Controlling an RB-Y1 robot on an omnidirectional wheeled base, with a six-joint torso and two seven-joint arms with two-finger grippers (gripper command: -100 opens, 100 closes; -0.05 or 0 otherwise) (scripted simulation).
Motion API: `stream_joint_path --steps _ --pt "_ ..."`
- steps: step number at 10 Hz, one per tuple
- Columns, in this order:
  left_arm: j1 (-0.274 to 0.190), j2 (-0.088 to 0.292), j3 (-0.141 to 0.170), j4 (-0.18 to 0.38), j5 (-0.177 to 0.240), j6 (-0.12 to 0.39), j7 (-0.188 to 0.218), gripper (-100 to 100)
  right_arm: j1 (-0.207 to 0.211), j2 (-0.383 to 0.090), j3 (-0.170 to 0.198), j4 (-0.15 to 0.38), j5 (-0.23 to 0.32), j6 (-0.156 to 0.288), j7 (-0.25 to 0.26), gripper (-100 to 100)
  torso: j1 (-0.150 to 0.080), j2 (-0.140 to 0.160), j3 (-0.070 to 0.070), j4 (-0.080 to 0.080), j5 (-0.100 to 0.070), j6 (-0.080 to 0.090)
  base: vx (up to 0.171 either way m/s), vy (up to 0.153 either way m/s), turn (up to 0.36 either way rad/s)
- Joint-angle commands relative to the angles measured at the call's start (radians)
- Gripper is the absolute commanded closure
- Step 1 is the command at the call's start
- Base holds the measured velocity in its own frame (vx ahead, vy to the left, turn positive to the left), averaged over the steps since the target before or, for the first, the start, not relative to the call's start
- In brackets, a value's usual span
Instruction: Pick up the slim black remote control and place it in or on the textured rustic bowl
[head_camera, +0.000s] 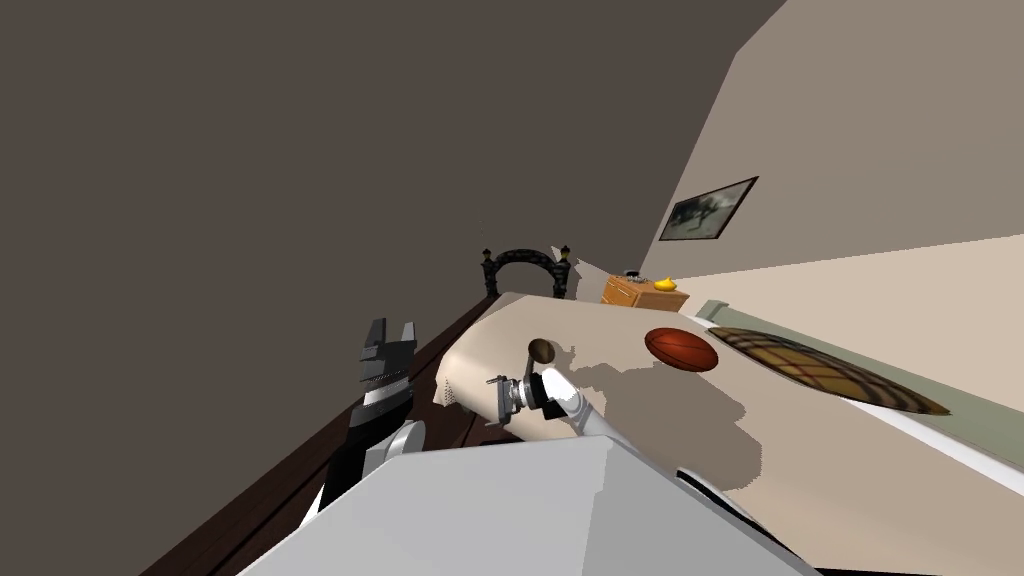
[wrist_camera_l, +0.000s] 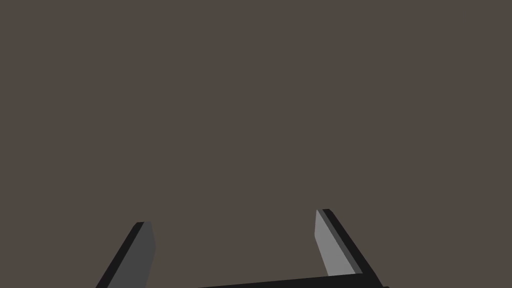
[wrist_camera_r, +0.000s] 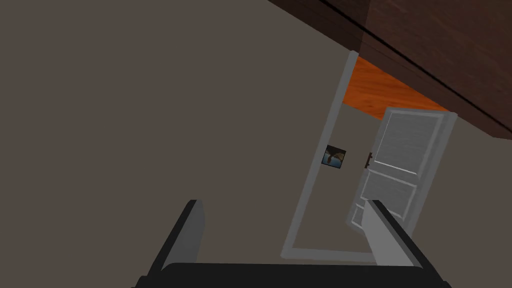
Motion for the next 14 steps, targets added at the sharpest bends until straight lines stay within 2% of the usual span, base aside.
stream_joint_path --steps 1,2,3,4,5,6,7,8,9,10,11,12,13,14 --pt "0.000 0.000 0.000 0.000 0.000 0.000 0.000 0 -0.019 -0.006 0.021 0.018 0.050 -0.012 -0.003 -100 0.000 0.000 0.000 0.000 0.000 0.000 0.032 -0.025 0.056" --pt "0.000 0.000 0.000 0.000 0.000 0.000 0.000 0 -0.019 -0.006 0.021 0.018 0.069 -0.012 -0.003 -100 0.000 0.000 0.000 0.000 0.000 0.000 0.013 -0.008 0.001" --pt "0.000 0.000 0.000 0.000 0.000 0.000 0.000 0 -0.059 -0.023 0.056 0.061 0.104 -0.034 0.002 -100 0.001 0.001 0.001 0.000 0.000 0.000 0.024 -0.010 0.116" --pt "0.000 0.000 0.000 0.000 0.000 0.000 0.000 0 -0.059 -0.023 0.056 0.061 0.133 -0.034 0.002 -100 0.001 0.001 0.000 0.000 0.000 0.000 0.028 -0.014 0.072" --pt "0.000 0.000 0.000 0.000 0.000 0.000 0.000 0 -0.099 -0.041 0.091 0.104 0.167 -0.055 0.007 -100 0.001 0.001 0.000 0.000 0.000 0.000 0.037 -0.017 0.108" --pt "0.000 0.000 0.000 0.000 0.000 0.000 0.000 0 -0.099 -0.041 0.091 0.104 0.192 -0.055 0.007 -100 0.001 0.000 0.000 0.000 0.000 0.000 0.035 -0.015 0.063" --pt "0.000 0.000 0.000 0.000 0.000 0.000 0.000 0 -0.139 -0.059 0.125 0.145 0.223 -0.074 0.012 -100 0.001 0.000 0.000 0.000 0.000 0.000 0.038 -0.010 0.124" --pt "0.000 0.000 0.000 0.000 0.000 0.000 0.000 0 -0.139 -0.059 0.125 0.145 0.258 -0.074 0.012 -100 0.001 0.000 0.000 0.000 0.000 0.000 0.034 -0.011 0.056" --pt "0.000 0.000 0.000 0.000 0.000 0.000 0.000 0 -0.139 -0.059 0.125 0.145 0.258 -0.074 0.012 -100 0.001 0.000 0.000 0.000 0.000 0.000 0.014 -0.004 -0.017" --pt "0.000 0.000 0.000 0.000 0.000 0.000 0.000 0 -0.178 -0.076 0.158 0.184 0.303 -0.092 0.017 -100 0.002 0.001 0.000 0.000 0.000 0.001 0.024 -0.001 0.102" --pt "0.000 0.000 0.000 0.000 0.000 0.000 0.000 0 -0.178 -0.076 0.158 0.185 0.315 -0.092 0.017 -100 0.002 0.001 0.000 0.000 0.000 0.000 0.029 -0.005 0.068" --pt "0.000 0.000 0.000 0.000 0.000 0.000 0.000 0 -0.216 -0.093 0.190 0.219 0.361 -0.109 0.022 -100 0.002 0.000 0.000 0.000 0.000 0.000 0.043 -0.001 0.114" --pt "0.000 0.000 0.000 0.000 0.000 0.000 0.000 0 -0.216 -0.093 0.190 0.223 0.368 -0.109 0.022 -100 0.002 -0.001 0.000 0.000 0.000 0.000 0.039 -0.002 0.058" --pt "0.000 0.000 0.000 0.000 0.000 0.000 0.000 0 -0.252 -0.110 0.221 0.260 0.404 -0.123 0.026 -100 0.002 0.000 0.000 0.000 0.000 0.001 0.042 0.005 0.121"
